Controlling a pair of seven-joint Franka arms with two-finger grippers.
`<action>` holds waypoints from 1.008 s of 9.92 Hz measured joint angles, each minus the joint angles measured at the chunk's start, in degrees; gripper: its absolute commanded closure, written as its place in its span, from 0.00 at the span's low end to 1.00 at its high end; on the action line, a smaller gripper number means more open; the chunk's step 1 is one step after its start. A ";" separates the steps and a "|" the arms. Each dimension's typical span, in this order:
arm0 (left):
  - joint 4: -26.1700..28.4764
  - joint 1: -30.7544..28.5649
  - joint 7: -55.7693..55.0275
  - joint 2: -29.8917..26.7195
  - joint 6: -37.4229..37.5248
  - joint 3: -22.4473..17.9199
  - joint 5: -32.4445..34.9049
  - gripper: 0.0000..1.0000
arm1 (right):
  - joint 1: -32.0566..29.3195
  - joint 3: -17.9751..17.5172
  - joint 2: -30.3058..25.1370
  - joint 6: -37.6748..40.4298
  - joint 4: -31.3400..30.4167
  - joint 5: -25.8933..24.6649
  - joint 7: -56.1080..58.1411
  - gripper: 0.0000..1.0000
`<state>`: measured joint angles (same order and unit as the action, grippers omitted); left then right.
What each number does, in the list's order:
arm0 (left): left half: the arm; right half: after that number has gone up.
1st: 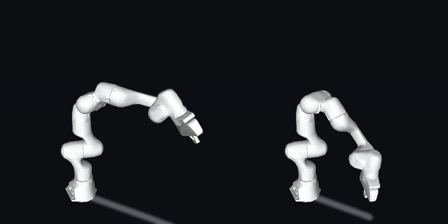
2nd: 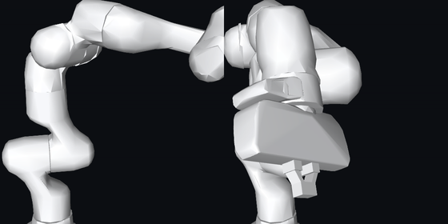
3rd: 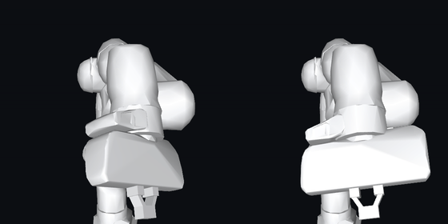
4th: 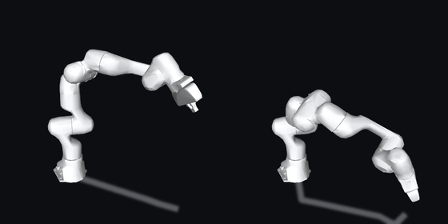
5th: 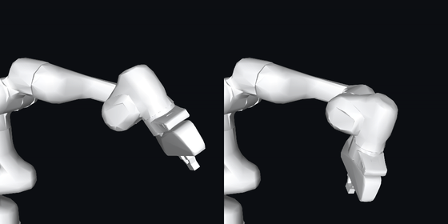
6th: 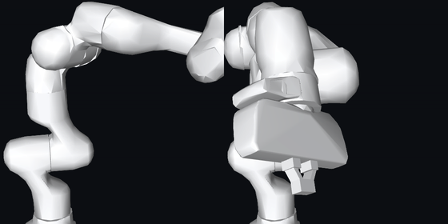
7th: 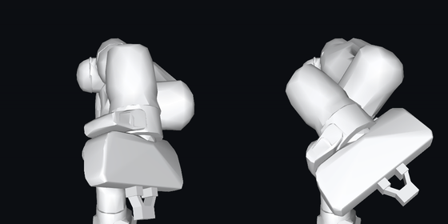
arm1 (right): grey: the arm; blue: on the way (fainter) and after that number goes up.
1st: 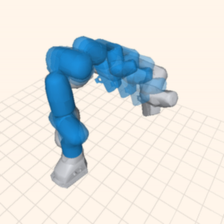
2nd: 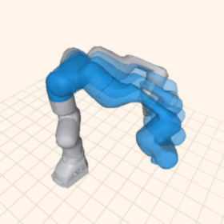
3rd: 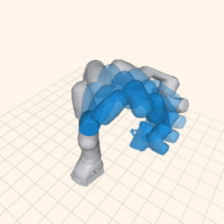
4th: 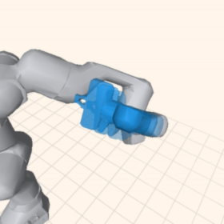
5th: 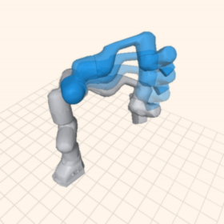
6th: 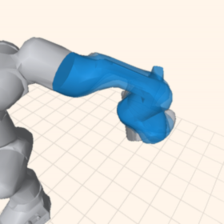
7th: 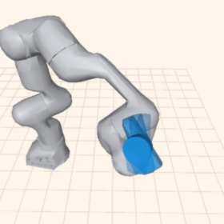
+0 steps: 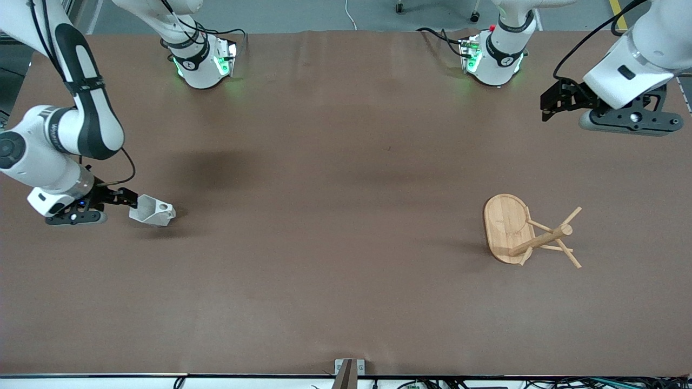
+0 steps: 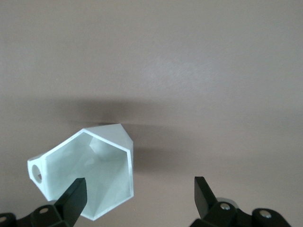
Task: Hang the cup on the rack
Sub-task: 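Reach the right gripper to the white cup and grasp it, then lift the cup with the right gripper while the left gripper approaches it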
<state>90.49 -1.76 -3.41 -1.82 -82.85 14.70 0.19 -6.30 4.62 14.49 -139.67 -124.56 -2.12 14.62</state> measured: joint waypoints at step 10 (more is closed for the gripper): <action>-0.02 1.75 0.00 1.57 0.14 1.71 -3.27 0.00 | 0.08 -1.50 5.07 -6.91 -1.01 4.27 -0.01 0.99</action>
<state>90.47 -0.01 -3.41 -0.25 -82.72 16.41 -3.08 -6.22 3.13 19.56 -146.58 -125.57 2.15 14.61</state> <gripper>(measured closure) 0.000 0.960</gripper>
